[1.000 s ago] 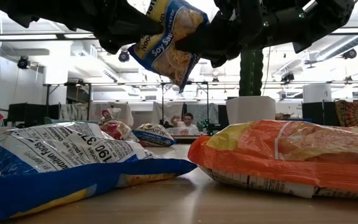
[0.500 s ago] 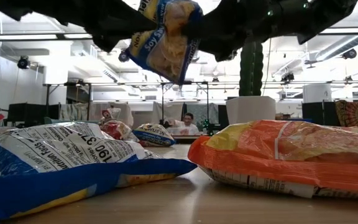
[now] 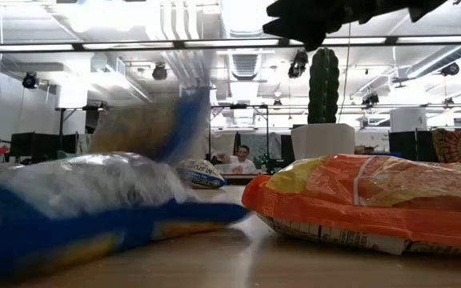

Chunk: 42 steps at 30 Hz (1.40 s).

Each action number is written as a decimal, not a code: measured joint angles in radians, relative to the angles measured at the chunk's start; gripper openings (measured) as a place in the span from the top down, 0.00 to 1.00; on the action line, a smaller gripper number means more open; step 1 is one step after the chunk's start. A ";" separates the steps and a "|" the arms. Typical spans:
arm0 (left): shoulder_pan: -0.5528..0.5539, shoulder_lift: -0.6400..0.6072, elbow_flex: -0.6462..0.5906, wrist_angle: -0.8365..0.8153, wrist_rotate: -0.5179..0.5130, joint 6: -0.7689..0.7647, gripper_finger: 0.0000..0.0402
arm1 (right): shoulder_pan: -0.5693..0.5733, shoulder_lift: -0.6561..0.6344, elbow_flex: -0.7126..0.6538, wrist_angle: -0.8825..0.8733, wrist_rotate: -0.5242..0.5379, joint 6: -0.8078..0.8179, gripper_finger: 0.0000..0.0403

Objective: Sort Maruchan noodles
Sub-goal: Put the middle left blue noodle pack into the transparent bin, then put the middle right blue noodle pack into the transparent bin

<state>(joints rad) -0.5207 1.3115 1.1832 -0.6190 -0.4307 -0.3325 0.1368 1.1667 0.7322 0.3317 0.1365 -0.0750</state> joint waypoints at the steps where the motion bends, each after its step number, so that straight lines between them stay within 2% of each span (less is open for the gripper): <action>1: -0.011 0.001 0.030 -0.047 -0.010 -0.018 0.91 | 0.000 -0.008 0.000 -0.005 0.006 -0.005 0.44; 4: -0.035 0.001 0.087 -0.142 -0.021 -0.070 0.91 | 0.000 -0.016 0.000 -0.005 0.024 -0.014 0.43; 7: -0.047 0.001 0.092 -0.156 -0.022 -0.098 0.91 | 0.000 -0.016 0.000 -0.014 0.025 -0.013 0.43; 16: -0.038 0.012 -0.085 0.051 -0.059 -0.101 0.88 | 0.000 -0.016 0.000 -0.024 0.031 0.004 0.43; 20: -0.028 0.032 -0.152 0.130 -0.070 -0.105 0.80 | 0.000 -0.016 0.000 -0.024 0.031 0.003 0.43; 28: -0.004 0.126 -0.258 0.268 -0.216 -0.114 0.55 | 0.000 -0.019 0.000 -0.021 0.031 -0.003 0.43; 34: 0.006 0.194 -0.359 0.514 -0.232 -0.076 0.45 | 0.000 -0.019 -0.001 -0.020 0.031 0.003 0.43; 42: 0.020 0.180 -0.558 0.858 -0.232 -0.073 0.44 | 0.000 -0.021 0.011 -0.020 0.029 0.013 0.43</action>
<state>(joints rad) -0.5009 1.4913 0.6252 0.2385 -0.6631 -0.4058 0.1371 1.1461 0.7433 0.3119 0.1656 -0.0618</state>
